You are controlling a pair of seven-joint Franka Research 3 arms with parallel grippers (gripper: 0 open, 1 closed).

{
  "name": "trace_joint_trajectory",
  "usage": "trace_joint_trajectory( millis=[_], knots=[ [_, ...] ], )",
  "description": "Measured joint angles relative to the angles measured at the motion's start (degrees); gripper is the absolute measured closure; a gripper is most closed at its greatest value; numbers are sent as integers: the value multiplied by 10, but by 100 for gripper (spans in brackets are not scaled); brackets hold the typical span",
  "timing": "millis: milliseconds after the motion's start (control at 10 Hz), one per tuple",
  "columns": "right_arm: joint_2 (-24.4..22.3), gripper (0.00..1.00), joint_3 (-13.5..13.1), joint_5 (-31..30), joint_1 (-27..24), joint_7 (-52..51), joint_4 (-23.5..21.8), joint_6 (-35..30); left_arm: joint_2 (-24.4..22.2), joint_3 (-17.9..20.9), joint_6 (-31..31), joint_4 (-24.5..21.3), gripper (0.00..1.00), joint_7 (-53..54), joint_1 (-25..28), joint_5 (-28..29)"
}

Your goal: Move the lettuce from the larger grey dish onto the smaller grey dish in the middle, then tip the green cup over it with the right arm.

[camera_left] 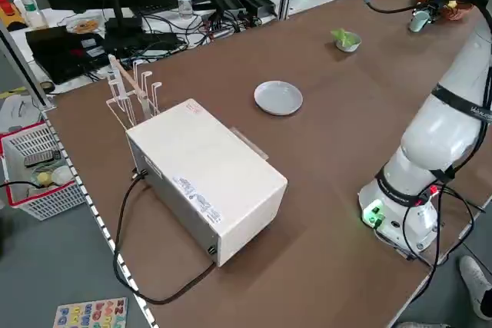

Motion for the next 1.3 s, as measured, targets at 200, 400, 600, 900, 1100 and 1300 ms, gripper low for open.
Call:
trace_joint_trajectory(
  millis=[200, 400, 600, 900, 1100, 1300],
  knots=[
    [0, 28, 2, 0, 0, 1, 0, 0, 0, 2, 0, 0, 0, -20, 0, 0],
    [1, 7, 2, 1, -1, 1, 0, 0, 0, 3, -10, 0, 0, -42, 3, 0],
    [1, 0, 2, 1, -1, 1, 1, 1, 0, 4, -26, 1, 0, -45, 26, 0],
    [1, 0, 2, 1, -5, 5, 4, 1, 2, 5, -31, 1, 0, -40, 45, 3],
    [0, 0, 0, -2, -17, 5, 12, 2, 2, 4, -35, 5, 0, 14, 47, 3],
    [-2, 0, -9, -17, -25, 19, 29, 6, 0, 5, -41, 12, 0, 62, 61, 3]
  ],
)
